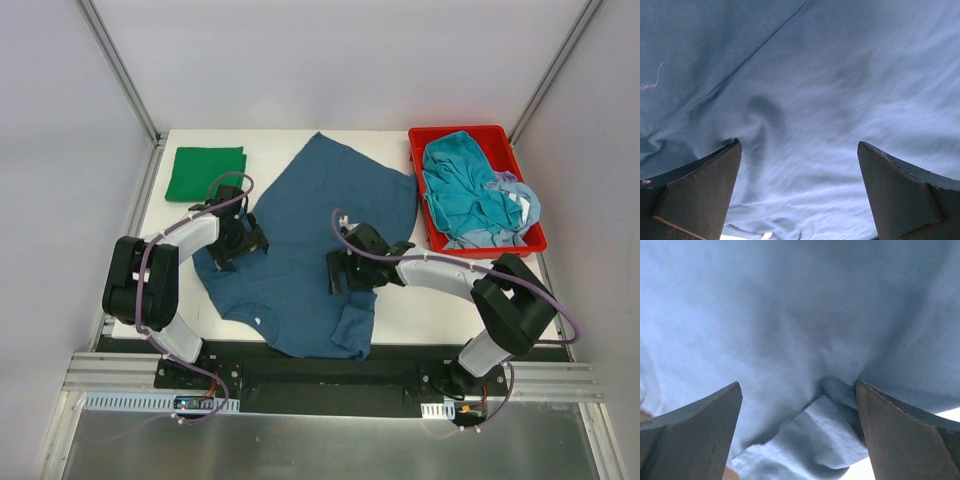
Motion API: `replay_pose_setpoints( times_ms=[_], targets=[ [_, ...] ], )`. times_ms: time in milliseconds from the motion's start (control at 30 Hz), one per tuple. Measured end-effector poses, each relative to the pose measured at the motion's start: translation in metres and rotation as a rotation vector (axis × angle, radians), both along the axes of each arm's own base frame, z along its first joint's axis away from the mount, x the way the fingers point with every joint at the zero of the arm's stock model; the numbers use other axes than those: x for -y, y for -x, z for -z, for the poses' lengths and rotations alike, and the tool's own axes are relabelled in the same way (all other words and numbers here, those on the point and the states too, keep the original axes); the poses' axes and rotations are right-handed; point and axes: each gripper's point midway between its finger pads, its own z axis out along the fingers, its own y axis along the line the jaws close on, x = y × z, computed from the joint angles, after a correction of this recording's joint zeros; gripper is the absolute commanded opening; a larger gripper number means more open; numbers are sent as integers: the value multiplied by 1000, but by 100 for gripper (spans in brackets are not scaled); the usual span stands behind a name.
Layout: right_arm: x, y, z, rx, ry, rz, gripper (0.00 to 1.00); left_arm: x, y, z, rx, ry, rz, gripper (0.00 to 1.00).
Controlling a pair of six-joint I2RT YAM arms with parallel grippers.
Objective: Fold and stack the t-shirts
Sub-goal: Flatten out the tshirt
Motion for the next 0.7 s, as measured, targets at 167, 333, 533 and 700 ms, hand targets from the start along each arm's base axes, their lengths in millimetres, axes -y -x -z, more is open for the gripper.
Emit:
replay_pose_setpoints(
  times_ms=[167, 333, 533, 700],
  targets=[
    [-42, 58, -4, -66, -61, -172, 95, 0, -33, 0, 13, -34, -11, 99],
    [-100, 101, -21, -107, -125, -405, 95, 7, -64, -4, 58, -23, -6, 99],
    [-105, 66, -59, 39, -144, -441, 100, 2, -48, -15, 102, -50, 8, 99],
    [-48, -52, -89, 158, -90, -163, 100, -19, -28, -57, 220, -108, -42, 99]
  ],
)
